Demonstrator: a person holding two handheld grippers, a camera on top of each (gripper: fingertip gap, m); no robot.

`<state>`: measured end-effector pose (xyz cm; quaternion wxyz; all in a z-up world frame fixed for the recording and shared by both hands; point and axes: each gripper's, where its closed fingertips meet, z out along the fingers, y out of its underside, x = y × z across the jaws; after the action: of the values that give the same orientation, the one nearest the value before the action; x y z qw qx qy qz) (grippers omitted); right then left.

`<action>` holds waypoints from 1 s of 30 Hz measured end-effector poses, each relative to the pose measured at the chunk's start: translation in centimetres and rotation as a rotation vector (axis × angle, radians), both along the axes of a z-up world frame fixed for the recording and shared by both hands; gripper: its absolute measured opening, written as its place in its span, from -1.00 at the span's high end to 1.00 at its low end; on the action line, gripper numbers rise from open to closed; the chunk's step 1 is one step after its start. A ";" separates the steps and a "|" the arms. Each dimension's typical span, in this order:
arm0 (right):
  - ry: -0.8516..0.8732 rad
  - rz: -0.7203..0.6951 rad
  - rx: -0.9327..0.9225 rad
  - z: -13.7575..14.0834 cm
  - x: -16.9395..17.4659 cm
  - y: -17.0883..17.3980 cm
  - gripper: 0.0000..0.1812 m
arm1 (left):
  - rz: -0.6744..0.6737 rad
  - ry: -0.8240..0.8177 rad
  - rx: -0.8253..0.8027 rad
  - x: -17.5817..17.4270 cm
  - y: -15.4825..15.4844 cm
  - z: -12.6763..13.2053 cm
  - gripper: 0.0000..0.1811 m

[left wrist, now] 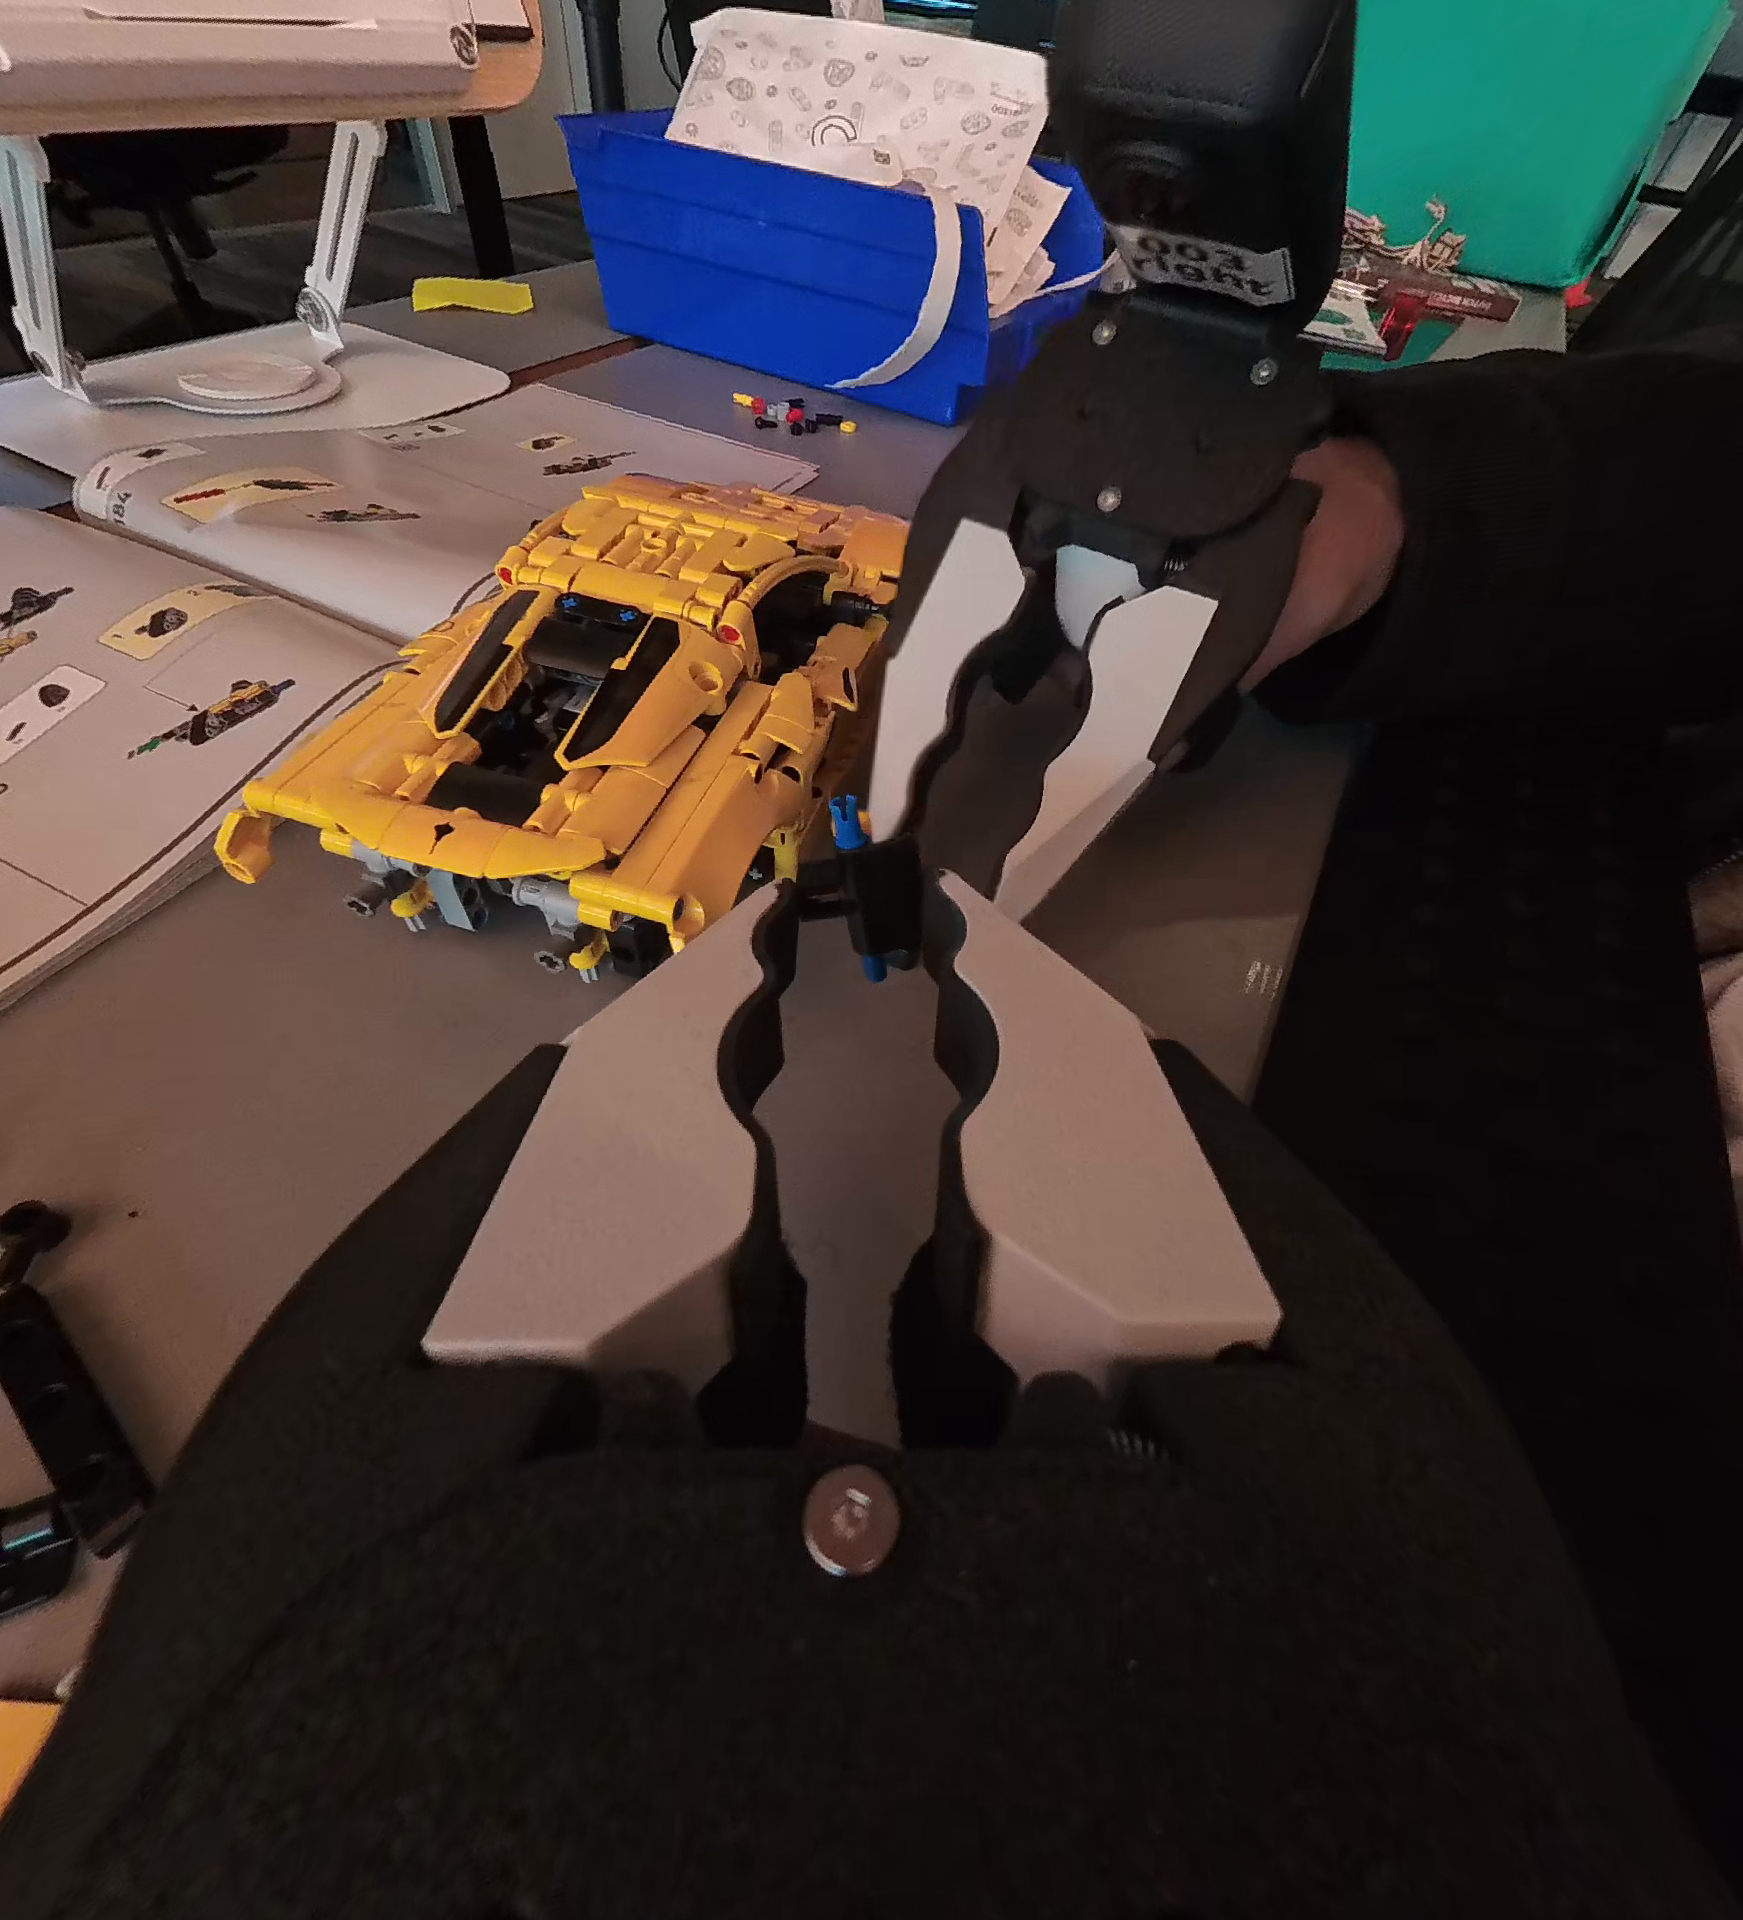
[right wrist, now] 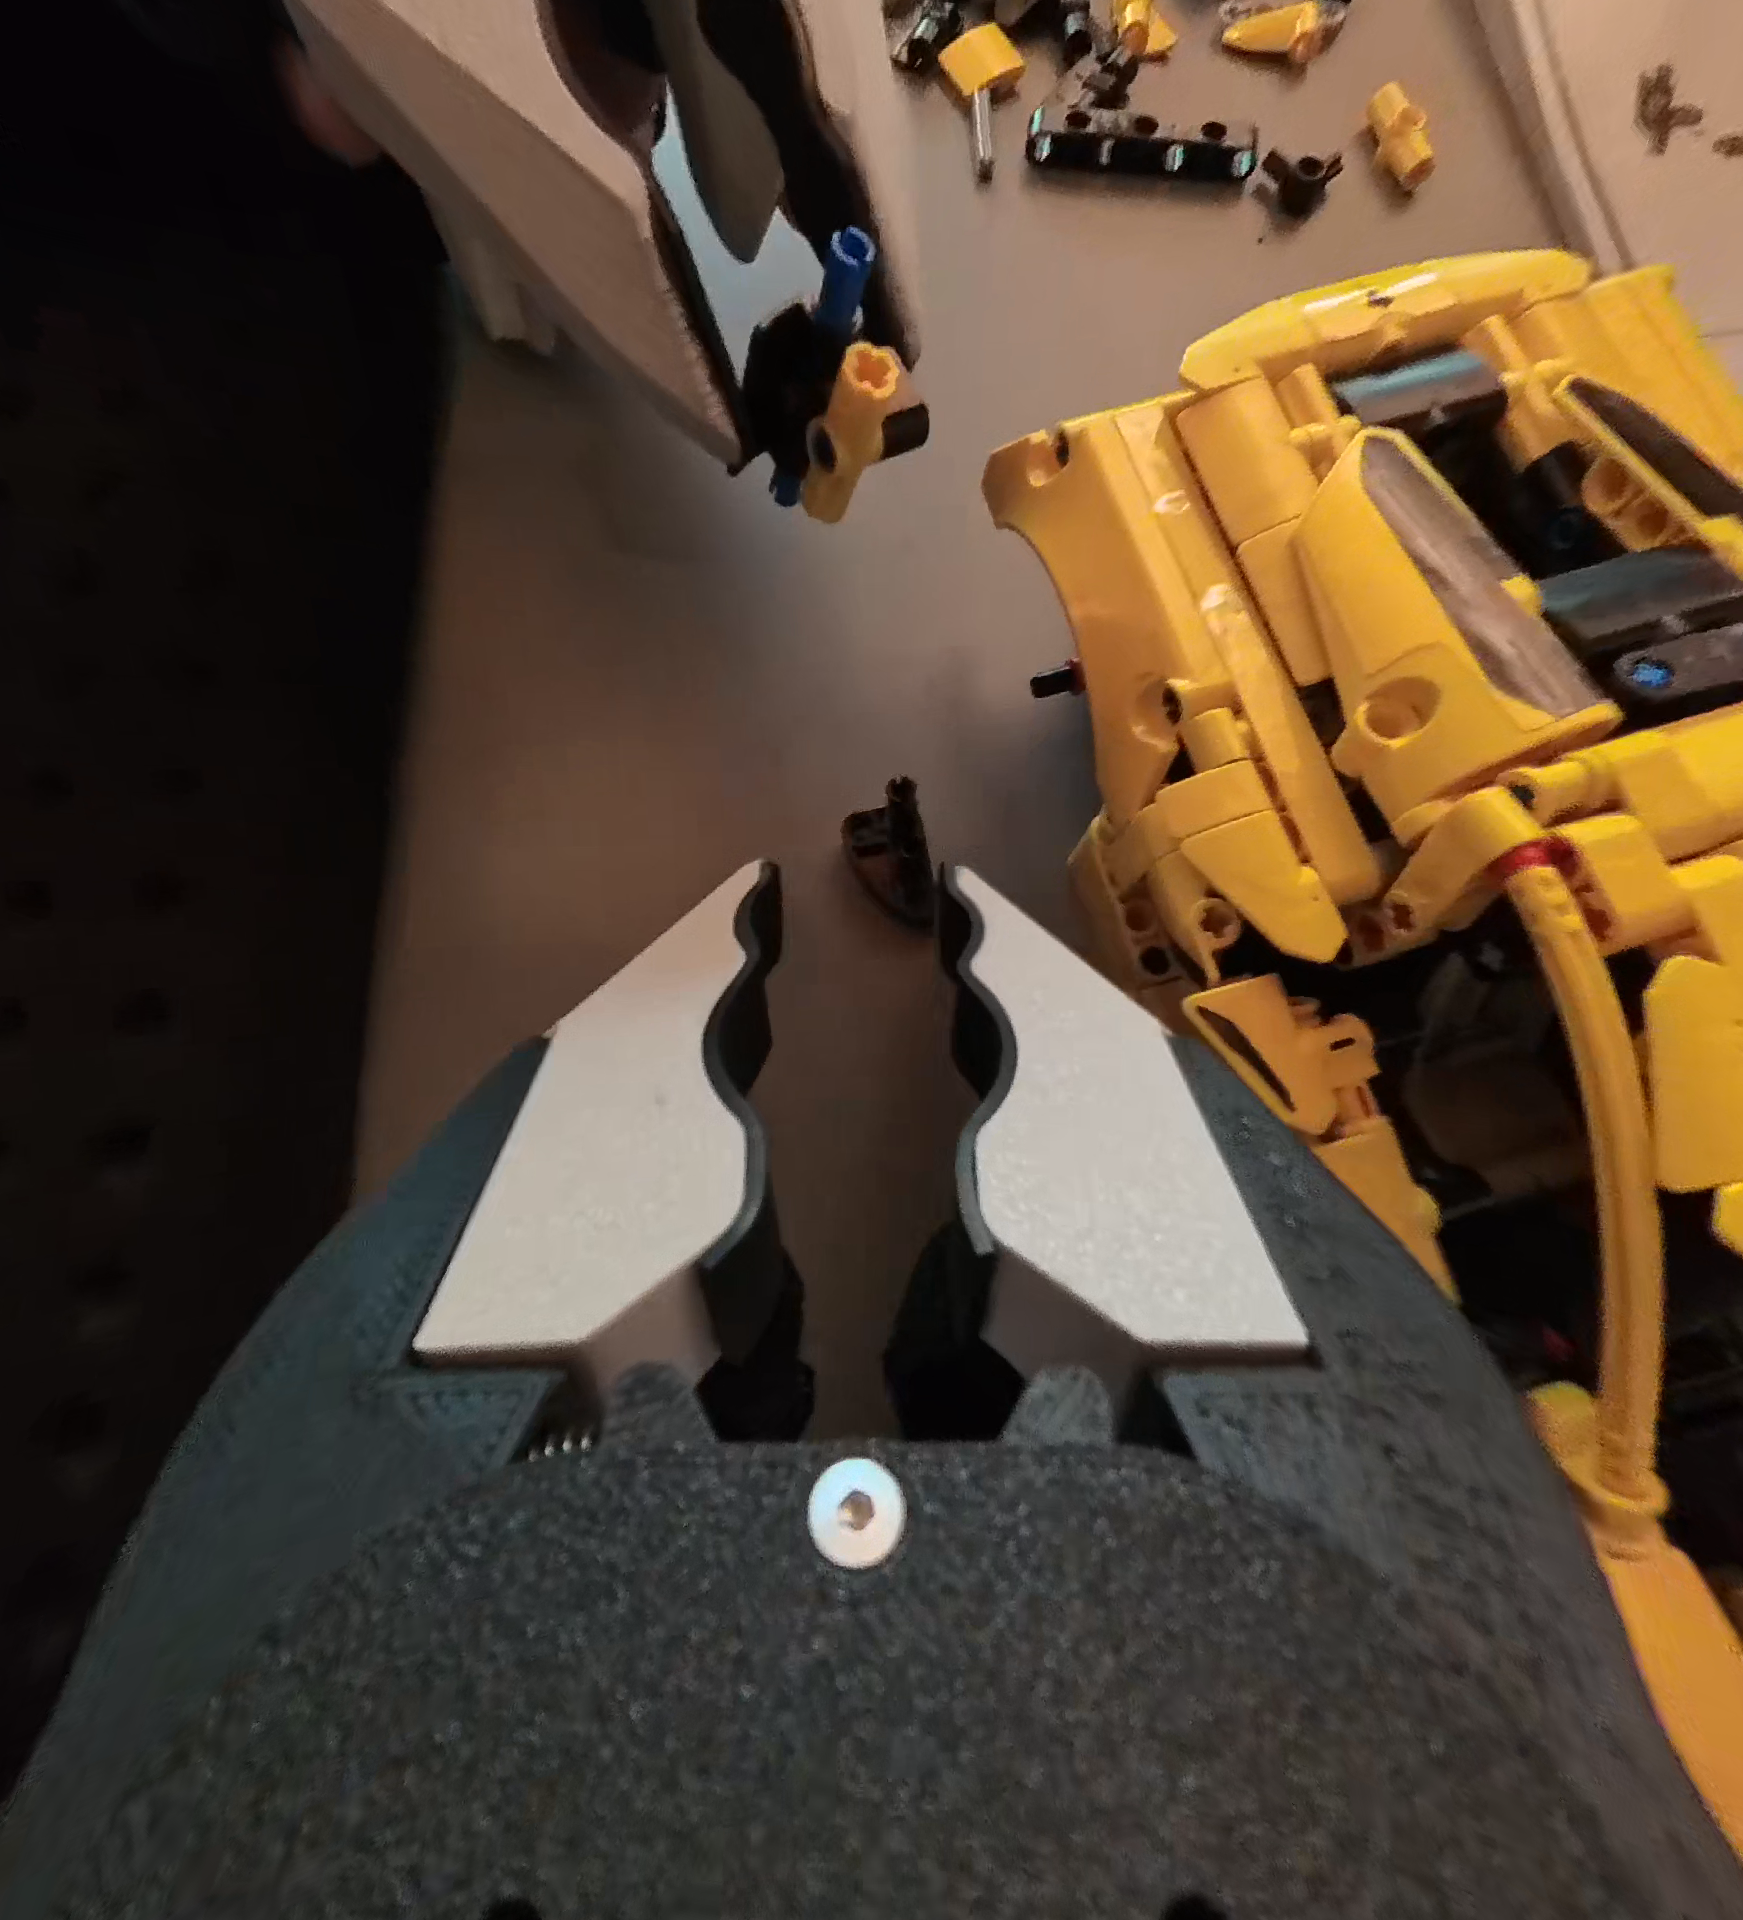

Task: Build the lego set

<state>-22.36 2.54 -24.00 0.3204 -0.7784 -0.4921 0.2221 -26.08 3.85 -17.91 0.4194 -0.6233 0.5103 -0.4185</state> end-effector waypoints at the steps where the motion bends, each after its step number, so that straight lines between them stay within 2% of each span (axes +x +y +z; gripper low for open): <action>1: 0.005 0.003 -0.029 0.1 -0.2 -0.4 0.69 | 0.001 -0.001 0.000 0.0 0.0 0.0 0.74; 6: 0.047 -0.010 -0.047 0.9 -0.4 -1.3 0.72 | -0.005 0.001 -0.002 0.0 -0.1 0.0 0.74; 9: 0.010 -0.033 -0.002 0.9 -0.1 -0.8 0.80 | -0.007 0.003 0.000 0.0 -0.1 0.0 0.74; 12: -0.008 -0.059 -0.005 0.3 -0.4 -0.3 0.79 | -0.002 0.000 0.000 0.0 -0.1 0.0 0.74; 14: -0.064 -0.075 0.005 -0.5 0.1 0.3 0.78 | 0.000 -0.003 0.000 0.0 0.0 0.0 0.74; 17: -0.107 -0.094 0.060 -0.1 1.2 1.1 0.84 | 0.002 -0.005 -0.004 -0.1 0.0 0.1 0.74; 21: -0.051 -0.088 0.030 0.8 1.2 0.9 0.82 | -0.002 -0.002 -0.003 0.0 0.0 0.0 0.74; 25: -0.036 -0.054 0.035 0.3 0.0 0.6 0.74 | 0.000 0.000 0.002 0.0 0.0 0.0 0.74; 30: 0.006 -0.042 -0.073 0.2 -0.6 -0.8 0.82 | 0.006 -0.006 0.004 -0.1 0.1 0.1 0.74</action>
<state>-22.96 1.73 -23.78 0.2979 -0.7990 -0.4662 0.2357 -26.18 3.94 -17.78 0.4234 -0.6229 0.5078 -0.4182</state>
